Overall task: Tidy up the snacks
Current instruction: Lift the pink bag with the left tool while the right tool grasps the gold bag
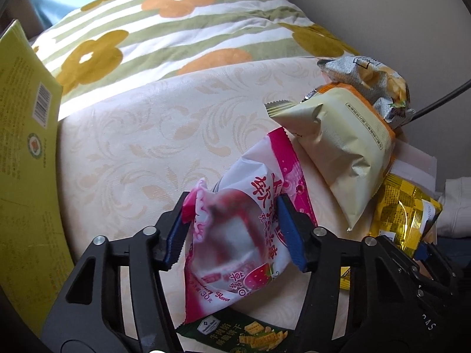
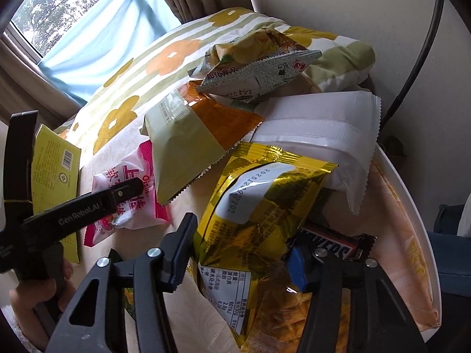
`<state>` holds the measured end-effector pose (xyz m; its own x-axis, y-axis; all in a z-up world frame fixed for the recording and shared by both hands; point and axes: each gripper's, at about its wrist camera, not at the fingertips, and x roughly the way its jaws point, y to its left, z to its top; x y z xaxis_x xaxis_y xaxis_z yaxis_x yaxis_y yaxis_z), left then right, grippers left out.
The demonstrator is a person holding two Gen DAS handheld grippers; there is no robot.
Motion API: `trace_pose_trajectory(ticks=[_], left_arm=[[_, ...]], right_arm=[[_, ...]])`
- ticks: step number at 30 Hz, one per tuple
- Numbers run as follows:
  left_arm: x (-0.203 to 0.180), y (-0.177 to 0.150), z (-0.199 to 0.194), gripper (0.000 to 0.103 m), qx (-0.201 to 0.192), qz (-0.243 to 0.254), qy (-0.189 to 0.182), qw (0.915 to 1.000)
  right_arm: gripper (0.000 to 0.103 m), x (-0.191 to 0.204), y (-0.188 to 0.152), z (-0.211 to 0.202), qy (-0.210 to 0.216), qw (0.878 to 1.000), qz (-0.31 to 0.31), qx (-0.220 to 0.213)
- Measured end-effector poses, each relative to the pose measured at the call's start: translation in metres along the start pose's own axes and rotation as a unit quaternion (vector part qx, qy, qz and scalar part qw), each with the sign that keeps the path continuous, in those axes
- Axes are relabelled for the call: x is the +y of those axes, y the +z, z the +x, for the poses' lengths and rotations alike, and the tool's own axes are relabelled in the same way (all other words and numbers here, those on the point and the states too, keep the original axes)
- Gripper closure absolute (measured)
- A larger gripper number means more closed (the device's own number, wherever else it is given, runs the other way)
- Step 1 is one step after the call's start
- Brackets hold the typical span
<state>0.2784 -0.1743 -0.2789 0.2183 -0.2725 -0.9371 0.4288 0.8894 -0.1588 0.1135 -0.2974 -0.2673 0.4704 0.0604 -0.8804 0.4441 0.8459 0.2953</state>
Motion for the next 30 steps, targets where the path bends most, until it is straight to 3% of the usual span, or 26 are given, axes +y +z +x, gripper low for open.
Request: trace_pose_trajectory(ticks=[10,22,30], left_arm=[[-0.004,-0.003,-0.014,0.067,-0.011,0.002,-0.006,0.9999],[-0.005,-0.015,-0.043,0.072,-0.03,-0.009,-0.004,0.9995],[-0.006,-0.027,-0.091,0.073,-0.073,-0.033,-0.009,0.9967]], right_arm=[[0.054,0.004,-0.003,-0.014,0.015,1.0,-0.01,-0.017],[0.055,0.006,-0.007,-0.034,0.035,0.999,-0.025,-0.034],[0.055,0.007,-0.008,-0.053,0.047,0.997,-0.047,-0.047]])
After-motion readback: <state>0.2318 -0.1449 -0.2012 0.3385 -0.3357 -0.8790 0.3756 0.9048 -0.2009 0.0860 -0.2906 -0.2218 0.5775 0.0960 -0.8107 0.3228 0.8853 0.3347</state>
